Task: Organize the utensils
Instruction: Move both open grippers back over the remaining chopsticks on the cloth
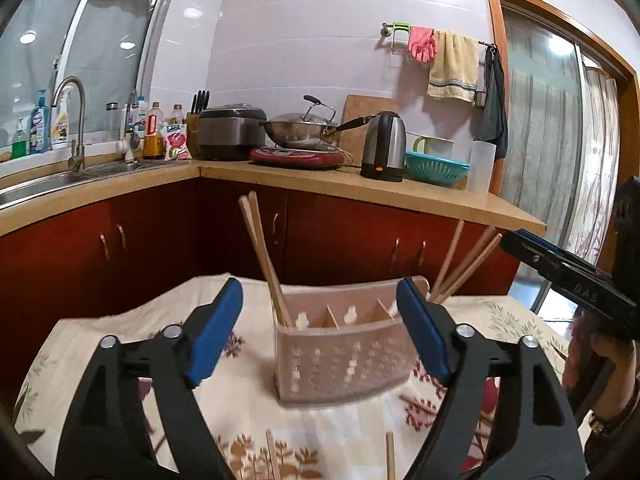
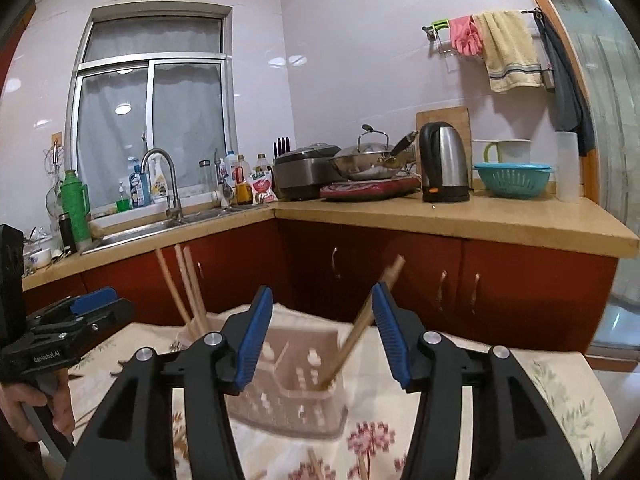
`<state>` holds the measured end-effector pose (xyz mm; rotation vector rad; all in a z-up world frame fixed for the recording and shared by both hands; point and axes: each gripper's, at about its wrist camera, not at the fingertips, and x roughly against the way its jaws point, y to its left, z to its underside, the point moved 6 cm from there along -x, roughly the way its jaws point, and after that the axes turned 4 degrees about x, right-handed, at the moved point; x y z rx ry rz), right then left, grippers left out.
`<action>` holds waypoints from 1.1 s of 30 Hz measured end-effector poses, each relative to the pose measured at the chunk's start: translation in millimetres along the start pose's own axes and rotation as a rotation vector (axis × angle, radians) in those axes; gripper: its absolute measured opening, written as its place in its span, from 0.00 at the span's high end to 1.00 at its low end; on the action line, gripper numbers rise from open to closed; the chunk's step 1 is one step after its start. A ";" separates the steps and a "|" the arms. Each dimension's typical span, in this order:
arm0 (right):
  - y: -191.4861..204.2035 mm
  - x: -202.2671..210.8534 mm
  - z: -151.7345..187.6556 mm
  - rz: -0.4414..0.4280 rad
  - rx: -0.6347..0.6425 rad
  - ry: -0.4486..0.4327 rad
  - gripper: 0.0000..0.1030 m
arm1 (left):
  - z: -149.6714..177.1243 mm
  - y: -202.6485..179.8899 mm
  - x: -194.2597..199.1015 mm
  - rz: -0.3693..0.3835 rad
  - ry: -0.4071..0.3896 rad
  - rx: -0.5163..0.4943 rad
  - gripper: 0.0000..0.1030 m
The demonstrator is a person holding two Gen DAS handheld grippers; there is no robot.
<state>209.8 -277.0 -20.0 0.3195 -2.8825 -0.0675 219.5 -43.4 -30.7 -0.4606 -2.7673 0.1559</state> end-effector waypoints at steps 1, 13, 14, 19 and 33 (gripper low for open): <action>-0.7 4.4 4.0 0.002 0.001 0.007 0.50 | 4.8 -1.6 4.9 -0.001 0.004 0.001 0.22; -6.3 68.1 86.4 0.047 0.031 0.136 0.50 | 78.4 -5.6 56.6 -0.056 0.081 0.028 0.18; -6.0 71.7 95.6 0.045 0.034 0.155 0.50 | 87.0 -5.1 60.6 -0.061 0.094 0.030 0.18; -3.0 86.5 135.1 0.037 0.049 0.236 0.50 | 113.4 -0.5 70.3 -0.091 0.148 0.048 0.18; -0.7 95.5 203.4 -0.008 -0.021 0.413 0.53 | 162.0 7.9 84.7 -0.142 0.255 0.090 0.18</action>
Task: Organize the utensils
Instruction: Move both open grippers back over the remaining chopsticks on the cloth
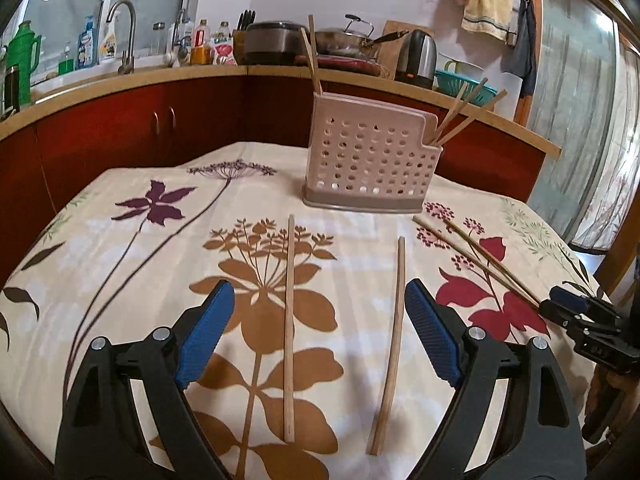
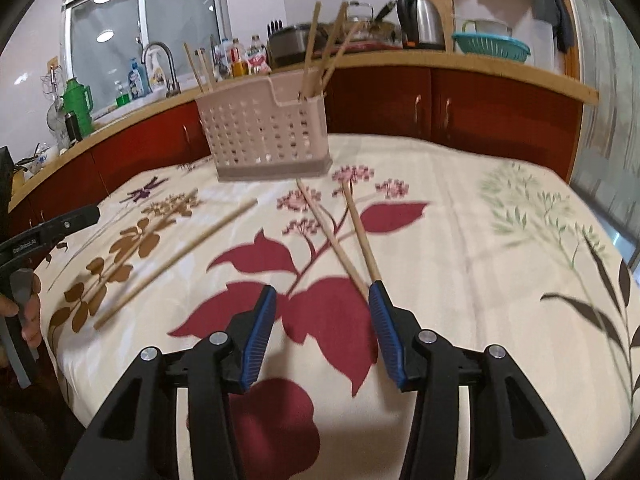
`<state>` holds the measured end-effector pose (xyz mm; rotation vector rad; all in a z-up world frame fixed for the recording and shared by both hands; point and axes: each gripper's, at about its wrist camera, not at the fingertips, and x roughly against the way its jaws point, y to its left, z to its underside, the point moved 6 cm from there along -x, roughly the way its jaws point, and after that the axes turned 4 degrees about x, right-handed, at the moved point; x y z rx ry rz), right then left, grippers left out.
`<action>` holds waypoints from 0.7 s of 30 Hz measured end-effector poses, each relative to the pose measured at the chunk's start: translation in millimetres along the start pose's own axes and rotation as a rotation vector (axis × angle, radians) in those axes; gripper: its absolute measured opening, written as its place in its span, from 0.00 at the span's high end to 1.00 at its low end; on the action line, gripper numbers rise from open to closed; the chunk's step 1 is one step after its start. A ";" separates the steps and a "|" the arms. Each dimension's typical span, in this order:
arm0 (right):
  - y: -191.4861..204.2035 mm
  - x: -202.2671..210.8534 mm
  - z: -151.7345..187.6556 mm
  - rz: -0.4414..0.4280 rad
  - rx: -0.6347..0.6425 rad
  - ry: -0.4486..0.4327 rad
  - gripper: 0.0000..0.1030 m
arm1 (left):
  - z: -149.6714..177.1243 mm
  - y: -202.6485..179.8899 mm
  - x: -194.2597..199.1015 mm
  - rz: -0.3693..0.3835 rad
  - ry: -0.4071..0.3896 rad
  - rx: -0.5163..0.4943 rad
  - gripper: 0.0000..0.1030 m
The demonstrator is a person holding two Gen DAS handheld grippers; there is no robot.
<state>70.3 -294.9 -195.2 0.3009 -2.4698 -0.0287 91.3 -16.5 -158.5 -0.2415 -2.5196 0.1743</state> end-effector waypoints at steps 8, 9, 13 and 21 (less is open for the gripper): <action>-8.7 -12.5 12.2 0.025 -0.039 0.076 0.53 | 2.2 -2.2 -2.0 0.005 0.006 -0.006 0.18; -10.8 -12.2 12.2 0.030 -0.042 0.077 0.53 | 2.3 -2.0 -1.8 0.004 0.006 -0.005 0.18; -17.4 -12.1 10.5 0.051 -0.045 0.083 0.53 | 3.1 -2.7 -4.4 0.003 0.015 0.003 0.18; -23.4 -11.8 3.5 0.056 -0.048 0.072 0.53 | 4.7 -6.0 -7.1 0.013 0.019 -0.002 0.18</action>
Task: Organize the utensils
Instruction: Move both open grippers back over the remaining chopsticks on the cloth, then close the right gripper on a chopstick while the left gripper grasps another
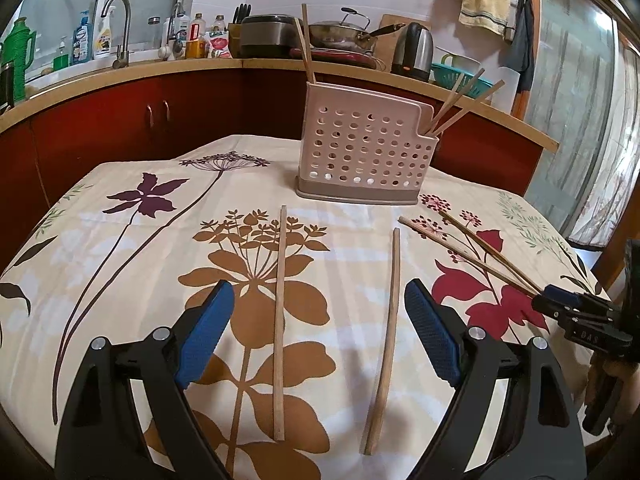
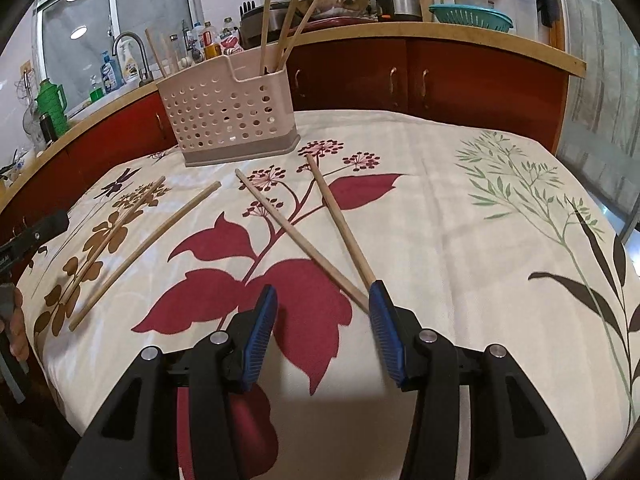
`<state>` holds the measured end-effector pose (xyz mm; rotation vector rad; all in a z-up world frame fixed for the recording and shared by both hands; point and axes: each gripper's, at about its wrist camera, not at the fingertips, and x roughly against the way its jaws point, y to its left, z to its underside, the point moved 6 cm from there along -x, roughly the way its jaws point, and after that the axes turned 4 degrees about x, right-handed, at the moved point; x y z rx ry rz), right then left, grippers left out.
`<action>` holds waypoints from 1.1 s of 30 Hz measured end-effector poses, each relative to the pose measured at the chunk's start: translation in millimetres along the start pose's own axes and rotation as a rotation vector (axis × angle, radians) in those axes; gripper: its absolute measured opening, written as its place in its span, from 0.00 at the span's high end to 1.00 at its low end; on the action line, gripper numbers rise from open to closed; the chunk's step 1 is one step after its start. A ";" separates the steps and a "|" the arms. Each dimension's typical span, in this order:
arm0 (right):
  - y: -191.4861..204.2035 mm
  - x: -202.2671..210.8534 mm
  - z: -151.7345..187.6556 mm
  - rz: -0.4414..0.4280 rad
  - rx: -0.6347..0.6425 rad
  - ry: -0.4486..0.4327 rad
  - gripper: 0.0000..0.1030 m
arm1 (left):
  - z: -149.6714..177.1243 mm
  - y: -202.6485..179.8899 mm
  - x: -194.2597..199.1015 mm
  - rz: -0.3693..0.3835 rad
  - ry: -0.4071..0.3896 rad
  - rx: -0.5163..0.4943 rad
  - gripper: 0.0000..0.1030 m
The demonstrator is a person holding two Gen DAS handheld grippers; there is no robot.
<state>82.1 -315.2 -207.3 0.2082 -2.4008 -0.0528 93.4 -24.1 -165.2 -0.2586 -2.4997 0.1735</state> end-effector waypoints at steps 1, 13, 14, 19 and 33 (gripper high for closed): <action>-0.1 -2.1 -2.0 -0.004 0.003 0.004 0.53 | 0.6 -0.9 -0.6 0.001 0.003 -0.001 0.18; 2.7 -15.3 -2.2 -0.027 -0.002 0.092 0.56 | 5.1 -1.9 -1.0 0.013 0.016 0.004 0.18; 6.1 -13.6 0.0 -0.040 -0.004 0.092 0.60 | 7.0 -3.1 -0.9 0.015 0.020 0.000 0.18; 30.4 -4.7 11.3 -0.090 0.031 0.083 0.69 | 14.9 -6.5 -1.2 0.030 0.044 -0.011 0.18; 48.6 10.2 25.8 -0.095 0.035 0.041 0.93 | 46.4 -34.1 -6.4 0.100 0.146 -0.132 0.32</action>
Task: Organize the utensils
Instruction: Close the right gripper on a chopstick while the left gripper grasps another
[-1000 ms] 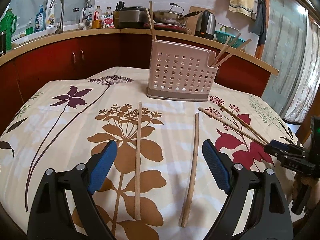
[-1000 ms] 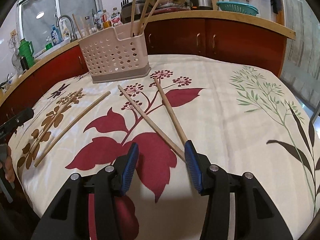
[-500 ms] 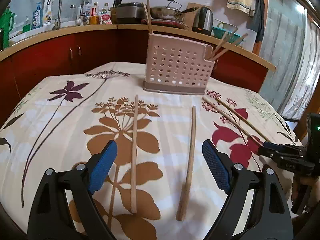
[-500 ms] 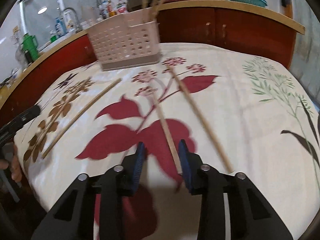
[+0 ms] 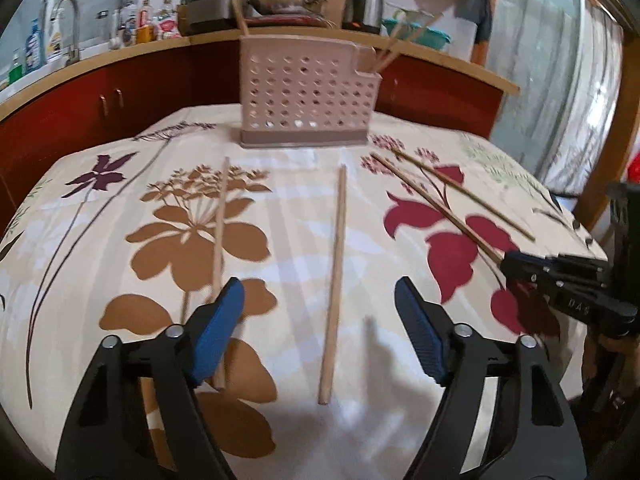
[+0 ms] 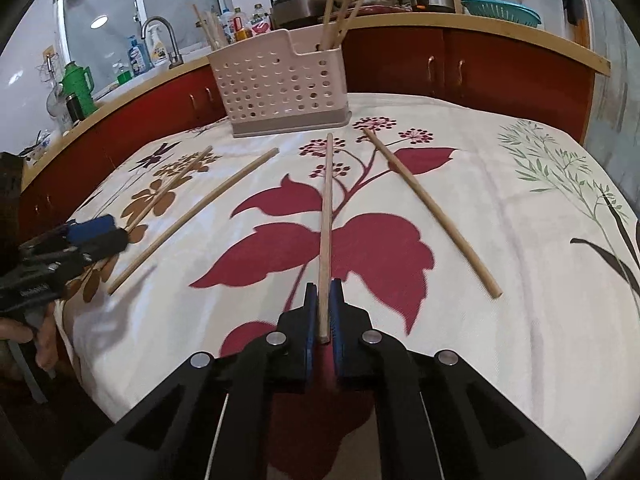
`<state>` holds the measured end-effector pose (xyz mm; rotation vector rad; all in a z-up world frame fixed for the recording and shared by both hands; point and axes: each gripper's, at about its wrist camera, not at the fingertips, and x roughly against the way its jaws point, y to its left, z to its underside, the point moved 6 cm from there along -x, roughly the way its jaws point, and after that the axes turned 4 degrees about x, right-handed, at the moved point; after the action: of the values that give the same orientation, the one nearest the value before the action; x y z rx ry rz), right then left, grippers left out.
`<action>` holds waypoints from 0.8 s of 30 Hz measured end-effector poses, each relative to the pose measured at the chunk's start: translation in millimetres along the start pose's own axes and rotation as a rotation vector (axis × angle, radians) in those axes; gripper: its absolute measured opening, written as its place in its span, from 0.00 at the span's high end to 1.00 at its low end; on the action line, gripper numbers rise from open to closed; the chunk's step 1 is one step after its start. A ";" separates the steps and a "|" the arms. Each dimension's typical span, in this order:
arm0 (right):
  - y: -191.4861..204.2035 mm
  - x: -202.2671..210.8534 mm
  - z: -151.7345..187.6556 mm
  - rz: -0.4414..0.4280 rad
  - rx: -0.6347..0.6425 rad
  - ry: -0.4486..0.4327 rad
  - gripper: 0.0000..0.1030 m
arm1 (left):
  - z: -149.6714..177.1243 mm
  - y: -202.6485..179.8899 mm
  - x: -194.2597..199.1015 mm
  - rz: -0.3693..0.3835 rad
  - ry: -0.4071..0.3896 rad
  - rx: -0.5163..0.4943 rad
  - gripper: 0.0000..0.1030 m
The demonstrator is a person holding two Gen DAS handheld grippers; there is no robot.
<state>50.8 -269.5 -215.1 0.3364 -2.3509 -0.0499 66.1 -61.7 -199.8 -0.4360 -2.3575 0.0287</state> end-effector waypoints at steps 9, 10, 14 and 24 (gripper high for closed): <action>16.9 2.8 8.2 -0.034 0.012 -0.006 0.93 | 22.5 0.6 -6.2 0.002 0.079 -0.039 0.54; 18.0 2.4 8.9 -0.035 0.012 -0.008 0.93 | 24.0 0.7 -4.9 0.002 0.078 -0.044 0.54; 17.6 3.3 10.5 -0.041 0.000 -0.019 0.93 | 28.6 -0.3 -0.4 -0.005 0.073 -0.075 0.54; 19.3 6.6 14.6 -0.040 -0.019 -0.041 0.92 | 32.7 -2.1 5.0 -0.003 0.060 -0.105 0.88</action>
<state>31.7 -253.5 -218.5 0.3764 -2.3830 -0.0988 40.2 -58.7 -220.3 -0.4770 -2.3073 -0.1085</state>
